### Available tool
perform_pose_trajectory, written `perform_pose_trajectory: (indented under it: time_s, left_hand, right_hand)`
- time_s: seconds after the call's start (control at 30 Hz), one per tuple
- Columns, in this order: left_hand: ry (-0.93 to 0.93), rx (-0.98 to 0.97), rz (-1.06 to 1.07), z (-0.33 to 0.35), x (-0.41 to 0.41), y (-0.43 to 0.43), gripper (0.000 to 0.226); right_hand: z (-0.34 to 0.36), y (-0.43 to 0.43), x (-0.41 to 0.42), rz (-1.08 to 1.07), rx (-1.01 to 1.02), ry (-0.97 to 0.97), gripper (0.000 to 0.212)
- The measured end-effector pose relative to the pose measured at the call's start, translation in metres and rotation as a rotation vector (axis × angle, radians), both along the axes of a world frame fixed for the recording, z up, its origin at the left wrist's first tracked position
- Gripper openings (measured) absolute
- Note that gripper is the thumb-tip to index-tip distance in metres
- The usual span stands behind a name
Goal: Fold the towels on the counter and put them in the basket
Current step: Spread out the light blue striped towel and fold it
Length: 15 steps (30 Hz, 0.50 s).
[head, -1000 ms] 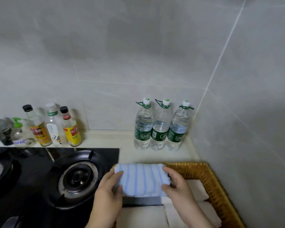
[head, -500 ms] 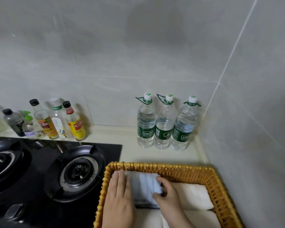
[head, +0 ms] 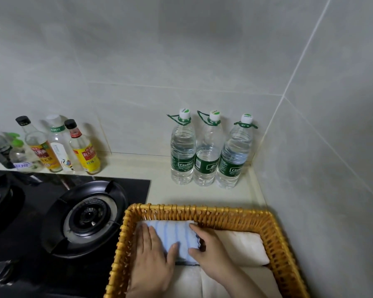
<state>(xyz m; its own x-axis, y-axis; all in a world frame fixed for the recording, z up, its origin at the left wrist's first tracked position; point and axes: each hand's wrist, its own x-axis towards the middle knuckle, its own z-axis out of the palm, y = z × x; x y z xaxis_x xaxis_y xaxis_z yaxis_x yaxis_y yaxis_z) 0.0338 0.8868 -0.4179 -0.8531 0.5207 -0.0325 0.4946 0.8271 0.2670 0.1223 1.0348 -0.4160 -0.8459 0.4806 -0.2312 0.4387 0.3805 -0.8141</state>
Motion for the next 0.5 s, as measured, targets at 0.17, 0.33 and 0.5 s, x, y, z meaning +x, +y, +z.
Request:
perform_pose_trajectory:
  time_s: [0.17,0.33,0.5]
  left_hand:
    - [-0.162,-0.141,-0.006,-0.020,-0.001,0.007,0.099]
    - [-0.079,-0.082,-0.007,-0.026,0.002,0.009,0.095]
    - [-0.005,-0.062,0.025,-0.032,0.002,0.010,0.093]
  right_hand:
    - [-0.020,0.007,0.001,0.001,0.006,-0.023,0.067]
    - [-0.030,0.012,-0.001,-0.016,-0.014,-0.074,0.072]
    - [-0.031,0.011,-0.007,-0.028,-0.033,-0.071,0.069]
